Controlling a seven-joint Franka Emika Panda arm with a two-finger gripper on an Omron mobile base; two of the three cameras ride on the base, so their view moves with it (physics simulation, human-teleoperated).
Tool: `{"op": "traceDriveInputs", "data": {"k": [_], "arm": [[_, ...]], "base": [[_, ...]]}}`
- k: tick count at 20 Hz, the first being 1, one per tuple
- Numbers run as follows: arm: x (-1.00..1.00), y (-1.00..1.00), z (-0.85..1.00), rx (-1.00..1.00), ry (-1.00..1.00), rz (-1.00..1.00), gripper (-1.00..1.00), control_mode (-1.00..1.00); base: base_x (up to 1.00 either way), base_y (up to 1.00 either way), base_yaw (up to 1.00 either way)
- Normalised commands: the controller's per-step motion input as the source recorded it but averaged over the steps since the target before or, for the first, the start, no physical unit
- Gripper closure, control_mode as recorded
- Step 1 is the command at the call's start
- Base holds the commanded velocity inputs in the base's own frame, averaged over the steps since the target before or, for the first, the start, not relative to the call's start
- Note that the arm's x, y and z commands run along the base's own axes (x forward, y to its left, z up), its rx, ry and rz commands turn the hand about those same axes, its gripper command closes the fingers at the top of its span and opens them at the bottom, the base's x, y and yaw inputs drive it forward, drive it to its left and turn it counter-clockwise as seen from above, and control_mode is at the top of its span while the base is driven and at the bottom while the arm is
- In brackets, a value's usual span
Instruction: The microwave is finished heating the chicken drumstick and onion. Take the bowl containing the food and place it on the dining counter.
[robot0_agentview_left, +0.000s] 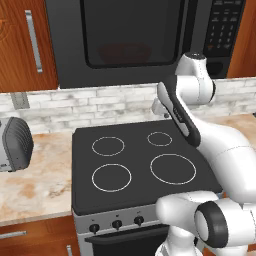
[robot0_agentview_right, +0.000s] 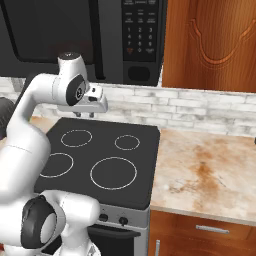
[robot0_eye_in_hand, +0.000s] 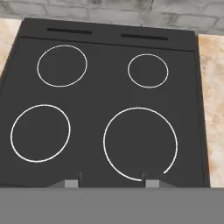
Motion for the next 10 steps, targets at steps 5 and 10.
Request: {"op": "traceDriveInputs", "data": {"k": [5, 10], "arm": [[-0.26, 0.00, 0.03, 0.00, -0.09, 0.00, -1.00, -1.00], [-0.46, -0.02, 0.21, 0.00, -0.37, 0.00, -1.00, -1.00]], "base": [[0.00, 0.00, 0.00], [0.00, 0.00, 0.00]]}}
